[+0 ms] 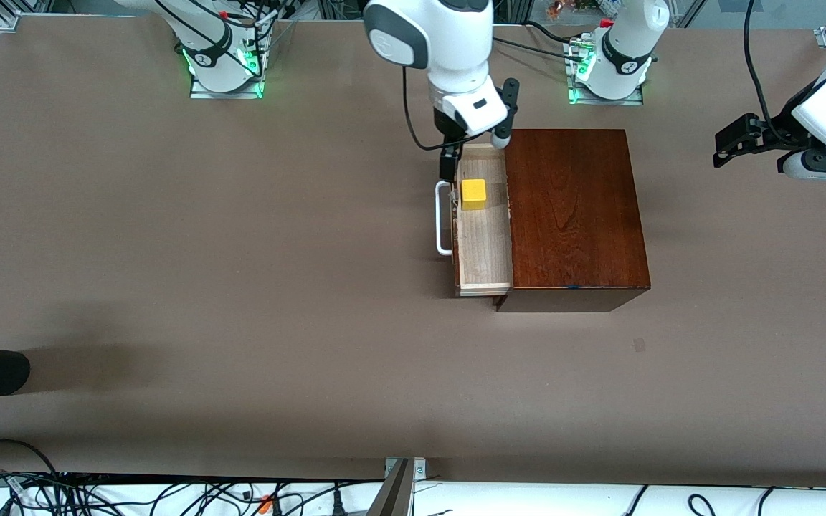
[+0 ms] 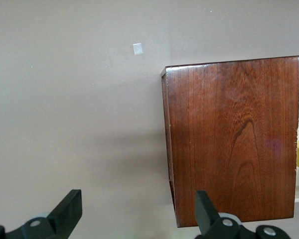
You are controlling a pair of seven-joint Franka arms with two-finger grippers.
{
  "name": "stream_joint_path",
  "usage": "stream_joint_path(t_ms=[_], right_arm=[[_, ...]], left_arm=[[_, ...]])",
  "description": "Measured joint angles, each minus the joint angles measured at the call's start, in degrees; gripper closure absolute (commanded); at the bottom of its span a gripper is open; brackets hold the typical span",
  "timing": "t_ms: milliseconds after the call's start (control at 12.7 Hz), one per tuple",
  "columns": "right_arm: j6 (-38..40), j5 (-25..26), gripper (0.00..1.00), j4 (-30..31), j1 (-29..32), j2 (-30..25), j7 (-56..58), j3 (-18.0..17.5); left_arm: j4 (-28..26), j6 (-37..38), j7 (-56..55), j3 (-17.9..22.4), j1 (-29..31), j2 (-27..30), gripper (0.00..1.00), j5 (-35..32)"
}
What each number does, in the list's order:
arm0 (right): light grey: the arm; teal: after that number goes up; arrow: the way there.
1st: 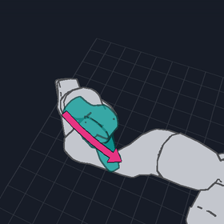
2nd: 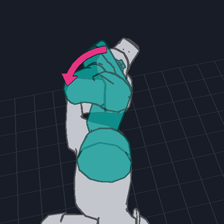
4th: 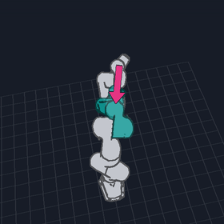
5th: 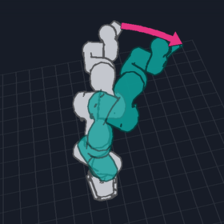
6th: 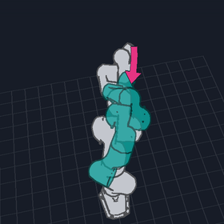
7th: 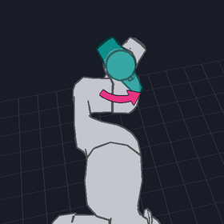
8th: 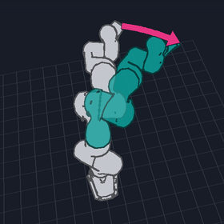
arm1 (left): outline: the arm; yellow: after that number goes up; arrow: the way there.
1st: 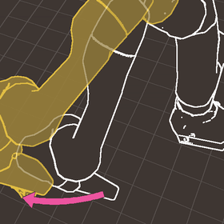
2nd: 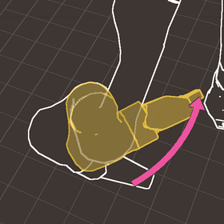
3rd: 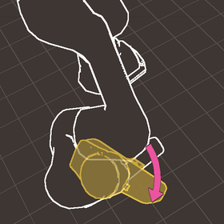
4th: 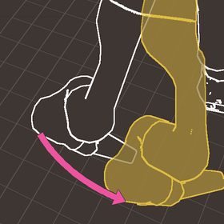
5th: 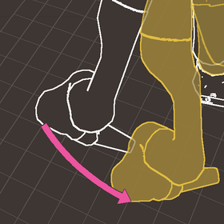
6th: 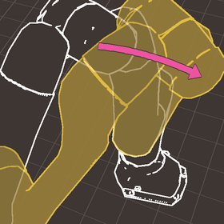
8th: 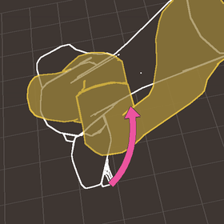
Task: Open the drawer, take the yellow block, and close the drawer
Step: 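Release the handle with the left gripper while the right gripper approaches, then lower the right gripper into the drawer over the yellow cube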
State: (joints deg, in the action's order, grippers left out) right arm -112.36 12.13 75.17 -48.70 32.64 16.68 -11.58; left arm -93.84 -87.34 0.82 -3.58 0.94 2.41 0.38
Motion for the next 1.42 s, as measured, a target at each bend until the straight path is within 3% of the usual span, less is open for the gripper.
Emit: stream_joint_path(t_ms=[708,1338,1417], right_arm=[[-5.84,4.28,0.00,-7.38,-1.39,11.28,2.49,0.21],[-7.03,5.30,0.00,-7.91,-1.61,13.63,5.71,0.43],[-7.03,5.32,0.08,-7.91,-1.62,13.85,5.72,0.44]], left_arm=[[0.00,-0.15,0.23,-0.13,0.00,0.00,0.00,0.00],[0.00,-0.14,0.23,-0.12,0.04,0.00,0.00,0.00],[0.00,-0.14,0.23,-0.12,0.04,0.00,0.00,0.00]])
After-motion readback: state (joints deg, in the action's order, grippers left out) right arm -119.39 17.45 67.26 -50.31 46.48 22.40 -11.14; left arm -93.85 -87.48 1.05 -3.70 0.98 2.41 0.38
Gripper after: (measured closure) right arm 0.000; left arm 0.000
